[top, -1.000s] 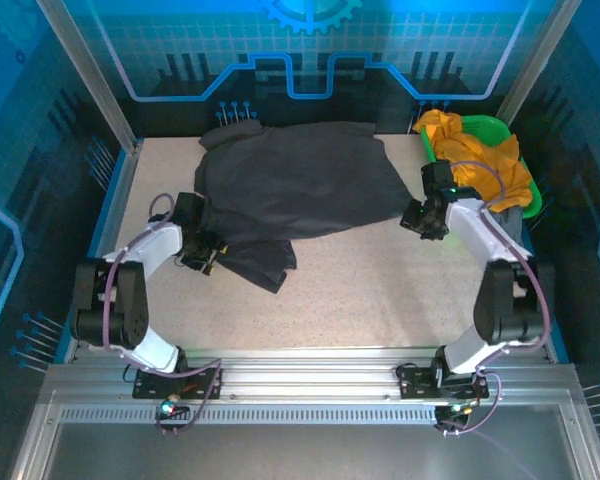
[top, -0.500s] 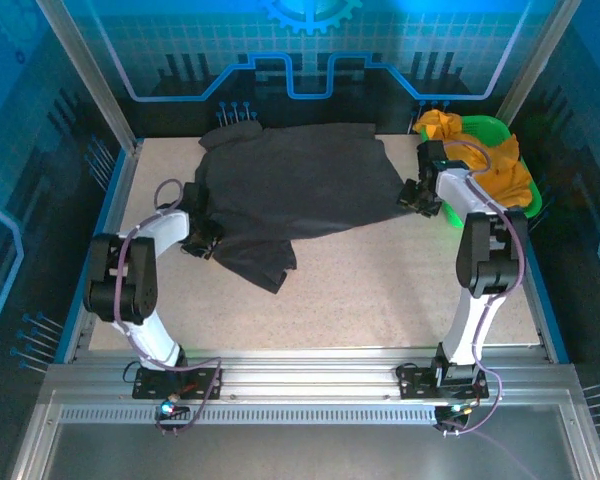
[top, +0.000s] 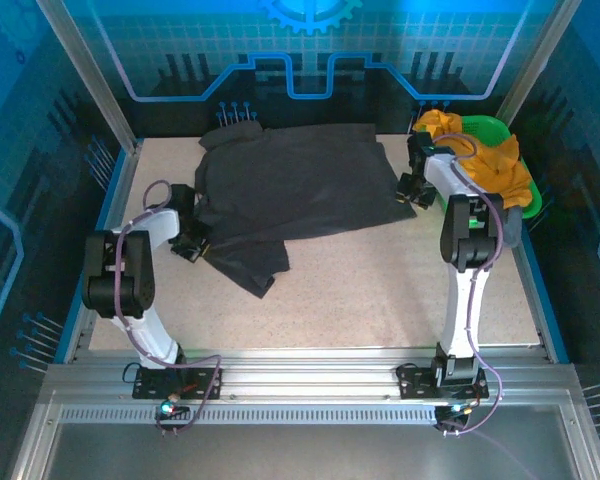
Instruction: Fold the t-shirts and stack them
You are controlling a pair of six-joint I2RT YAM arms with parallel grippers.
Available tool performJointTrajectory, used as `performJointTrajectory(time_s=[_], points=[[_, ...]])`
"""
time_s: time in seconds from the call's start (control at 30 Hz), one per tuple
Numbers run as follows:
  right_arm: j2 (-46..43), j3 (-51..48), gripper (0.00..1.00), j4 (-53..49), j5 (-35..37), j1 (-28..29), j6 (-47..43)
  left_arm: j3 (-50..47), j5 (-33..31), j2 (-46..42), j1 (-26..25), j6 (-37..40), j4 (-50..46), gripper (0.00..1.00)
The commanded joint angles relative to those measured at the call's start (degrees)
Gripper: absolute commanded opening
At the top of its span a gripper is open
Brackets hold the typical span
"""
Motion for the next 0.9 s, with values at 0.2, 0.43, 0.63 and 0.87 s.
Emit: performJointTrajectory(time_s=[0.2, 0.43, 0.63, 0.87], points=[[7.0, 5.82, 0.27, -13.12, 1.52, 2.85, 0.04, -0.66, 0.99, -2.96, 2.49, 4.12, -3.63, 0.0], [-4.01, -11.3, 0.0, -11.03, -1.79, 2.82, 2.43, -1.54, 1.74, -3.93, 3.02, 8.32, -6.62, 0.0], [-16.6, -29.05, 0.0, -9.06, -2.38, 1.23, 1.85, -4.02, 0.37, -7.53, 3.18, 14.5, -11.33, 0.0], [-24.02, -40.39, 0.0, -5.51, -2.11, -0.48, 1.58, -7.58, -2.61, -12.61, 3.99, 18.42, -12.64, 0.0]])
